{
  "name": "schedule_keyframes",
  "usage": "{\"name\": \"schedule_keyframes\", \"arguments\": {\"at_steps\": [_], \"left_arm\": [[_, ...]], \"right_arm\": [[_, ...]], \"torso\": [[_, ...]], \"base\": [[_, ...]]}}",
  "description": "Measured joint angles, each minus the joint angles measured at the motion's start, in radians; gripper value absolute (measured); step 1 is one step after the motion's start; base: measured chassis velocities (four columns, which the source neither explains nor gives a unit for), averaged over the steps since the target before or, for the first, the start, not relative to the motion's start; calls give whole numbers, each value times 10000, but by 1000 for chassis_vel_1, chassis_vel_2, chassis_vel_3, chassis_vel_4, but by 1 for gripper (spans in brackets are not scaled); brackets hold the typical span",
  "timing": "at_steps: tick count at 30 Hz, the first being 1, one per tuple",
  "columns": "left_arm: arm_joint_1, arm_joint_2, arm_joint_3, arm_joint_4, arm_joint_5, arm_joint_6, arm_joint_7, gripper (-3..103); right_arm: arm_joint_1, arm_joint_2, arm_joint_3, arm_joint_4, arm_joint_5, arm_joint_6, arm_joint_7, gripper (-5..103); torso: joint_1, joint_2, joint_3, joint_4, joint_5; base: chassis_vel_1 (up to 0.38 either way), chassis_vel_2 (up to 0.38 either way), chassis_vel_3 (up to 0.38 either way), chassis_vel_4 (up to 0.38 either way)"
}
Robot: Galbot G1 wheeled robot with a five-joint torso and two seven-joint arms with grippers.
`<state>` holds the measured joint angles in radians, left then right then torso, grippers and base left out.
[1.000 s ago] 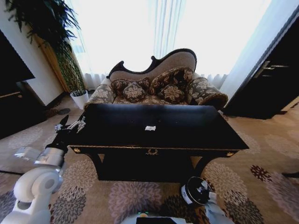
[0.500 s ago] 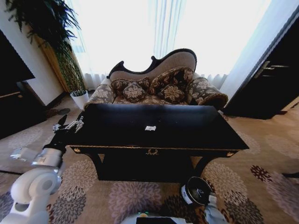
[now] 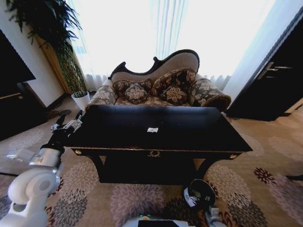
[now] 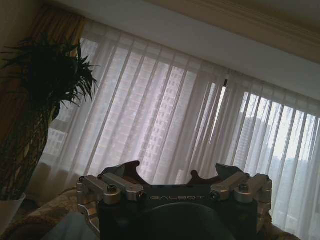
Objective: Move to the front of the table and place the trash on the table into the trash bin.
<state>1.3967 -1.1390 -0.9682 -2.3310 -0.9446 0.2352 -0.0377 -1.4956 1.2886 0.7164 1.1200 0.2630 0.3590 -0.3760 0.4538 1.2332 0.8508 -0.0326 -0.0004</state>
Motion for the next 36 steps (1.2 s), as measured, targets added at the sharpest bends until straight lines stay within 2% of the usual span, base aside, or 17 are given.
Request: {"name": "schedule_keyframes", "arguments": {"at_steps": [4,5,8,13,17,19,21,23,26,32,36], "left_arm": [[-162,84,212,-15,26,0,4,100],[-162,84,212,-15,26,0,4,100],[-231,175,259,-76,-1,5,3,100],[-197,226,180,-168,-136,13,3,100],[-194,337,189,-155,-150,-1,7,100],[-262,396,253,-125,-145,-11,12,100],[-321,402,362,-96,-122,-13,12,100],[-324,395,423,-82,-90,-14,12,100],[-277,279,662,-47,138,-67,22,100],[-216,229,602,-51,102,-82,25,100],[-240,399,281,152,-203,-125,30,100]], "right_arm": [[-638,29,519,656,747,681,-1702,100],[-638,29,519,656,747,681,-1702,100],[-1204,122,823,1353,1705,646,-2333,100],[-2408,221,1243,3037,2603,200,-2353,100],[-3202,191,1487,4348,2844,265,-2099,100],[-3765,165,1595,5697,3095,284,-1495,100],[-4245,163,1696,6893,3288,129,-1205,100],[-4444,159,1746,7280,3335,51,-1222,100],[-5201,3,1941,8746,3530,-186,-1360,100],[-5698,-247,2140,9338,3385,-72,-1522,100],[-6256,-573,2427,9631,3495,163,-1853,100]], "torso": [[-1,0,0,1,1],[-1,0,0,1,1],[1,-1,1,2,4],[-1,0,0,1,2],[-1,0,0,-1,2],[0,0,0,2,0],[0,0,0,3,1],[0,0,0,3,-1],[-1,0,1,3,0],[0,0,1,2,2],[0,0,0,1,3]], "base": [[0,0,0,0],[0,0,0,0],[0,0,0,0],[0,0,0,0],[0,0,0,0],[0,0,0,0],[0,0,0,0],[0,0,0,0],[0,0,0,0],[0,0,0,0],[0,0,0,0]]}}
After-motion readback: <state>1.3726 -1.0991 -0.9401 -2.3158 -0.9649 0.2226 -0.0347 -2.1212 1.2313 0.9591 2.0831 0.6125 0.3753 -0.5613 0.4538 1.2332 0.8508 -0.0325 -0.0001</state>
